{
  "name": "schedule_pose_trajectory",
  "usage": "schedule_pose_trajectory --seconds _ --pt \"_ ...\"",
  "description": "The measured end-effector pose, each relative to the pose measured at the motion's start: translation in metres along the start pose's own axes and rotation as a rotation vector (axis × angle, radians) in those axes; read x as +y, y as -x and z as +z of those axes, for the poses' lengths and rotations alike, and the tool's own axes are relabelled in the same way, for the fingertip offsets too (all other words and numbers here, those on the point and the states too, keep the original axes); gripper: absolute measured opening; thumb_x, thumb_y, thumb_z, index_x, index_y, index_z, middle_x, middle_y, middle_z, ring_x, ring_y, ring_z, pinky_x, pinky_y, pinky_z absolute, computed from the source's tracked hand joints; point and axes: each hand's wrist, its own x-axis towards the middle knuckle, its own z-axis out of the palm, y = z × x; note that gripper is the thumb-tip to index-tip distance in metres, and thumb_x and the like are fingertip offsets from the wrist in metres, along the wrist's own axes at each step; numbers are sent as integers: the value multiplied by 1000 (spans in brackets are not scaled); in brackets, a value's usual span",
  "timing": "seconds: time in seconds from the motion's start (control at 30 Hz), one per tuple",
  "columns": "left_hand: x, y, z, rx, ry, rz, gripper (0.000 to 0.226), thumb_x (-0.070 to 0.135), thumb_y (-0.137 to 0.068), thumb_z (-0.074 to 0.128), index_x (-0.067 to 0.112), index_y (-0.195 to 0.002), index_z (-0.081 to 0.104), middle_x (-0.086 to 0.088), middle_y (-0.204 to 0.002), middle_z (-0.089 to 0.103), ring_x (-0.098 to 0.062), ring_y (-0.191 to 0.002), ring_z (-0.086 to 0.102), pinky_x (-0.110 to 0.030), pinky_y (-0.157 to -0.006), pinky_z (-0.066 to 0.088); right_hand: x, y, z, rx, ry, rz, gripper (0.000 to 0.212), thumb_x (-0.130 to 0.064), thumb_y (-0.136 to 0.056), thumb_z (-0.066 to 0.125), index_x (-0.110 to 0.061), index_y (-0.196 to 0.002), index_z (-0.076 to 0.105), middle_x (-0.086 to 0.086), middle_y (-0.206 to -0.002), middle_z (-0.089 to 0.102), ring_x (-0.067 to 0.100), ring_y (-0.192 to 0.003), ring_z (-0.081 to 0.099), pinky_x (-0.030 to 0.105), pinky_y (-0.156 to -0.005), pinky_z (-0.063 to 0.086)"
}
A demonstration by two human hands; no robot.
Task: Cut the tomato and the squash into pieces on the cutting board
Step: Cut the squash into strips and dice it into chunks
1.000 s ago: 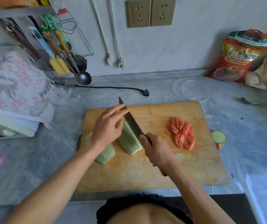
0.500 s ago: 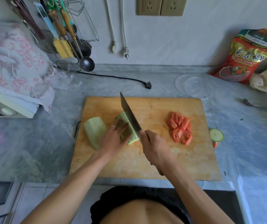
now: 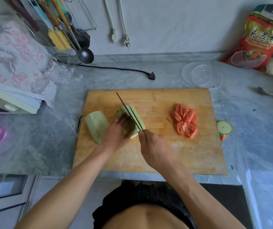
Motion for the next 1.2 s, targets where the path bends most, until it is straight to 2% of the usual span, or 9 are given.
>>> schedule_pose_trajectory --seconds 0.37,0.5,0.57,0.67,0.77,0.9,1.0,1.1,1.2 --pt "3 -2 0 21 21 -14 53 45 -89 60 26 -138 54 8 -151 45 -19 -125 55 -35 -81 57 5 0 -2 -4 -21 -40 39 -42 -106 28 -18 -78 44 2 -56 47 19 -44 39 29 -45 25" --pt "10 0 -6 49 61 -3 60 55 -82 41 25 -129 62 7 -144 54 -20 -115 63 -33 -74 56 2 1 3 -10 37 -48 36 -39 -106 27 -17 -83 43 3 -56 46 19 -41 39 28 -43 21" --pt "12 0 -8 55 80 13 59 52 -81 41 21 -126 65 5 -140 57 -21 -110 65 -29 -73 53 0 -1 4 -27 44 -52 35 -39 -106 28 -17 -83 43 3 -57 46 20 -41 39 28 -42 23" --pt "9 -1 -7 40 95 21 47 36 -86 62 21 -131 63 2 -146 52 -21 -117 62 -31 -81 53 2 -6 -3 -42 -13 -50 37 -37 -106 30 -18 -76 40 4 -57 45 21 -44 38 30 -44 25" --pt "9 -1 -5 51 133 11 48 26 -85 70 19 -132 62 -2 -147 51 -22 -122 60 -35 -88 53 4 -7 -9 -49 -41 -46 40 -35 -106 31 -19 -71 37 4 -56 44 21 -46 36 30 -45 25" --pt "10 -1 0 82 176 -9 50 23 -85 73 16 -133 62 -4 -147 50 -24 -125 57 -34 -88 53 6 -12 -8 -48 -47 -12 40 -36 -106 31 -16 -74 40 6 -57 46 23 -47 37 31 -45 26" --pt "7 0 6 89 196 -7 50 24 -84 72 18 -132 62 -3 -149 49 -23 -127 55 -28 -85 50 5 -13 -3 -34 1 -23 37 -35 -106 31 -20 -72 35 6 -56 43 23 -45 35 28 -43 20" --pt "4 0 10 70 206 2 54 26 -82 68 18 -135 60 -3 -149 48 -25 -134 50 -35 -88 54 3 -10 3 -29 10 -28 35 -35 -106 31 -20 -76 36 2 -52 41 20 -40 33 26 -42 18" --pt "4 -1 11 72 199 -14 55 24 -83 69 17 -136 58 -3 -149 48 -24 -138 45 -36 -90 54 2 -8 5 -43 10 -20 32 -37 -106 29 -18 -82 38 2 -53 39 21 -42 34 30 -44 18"
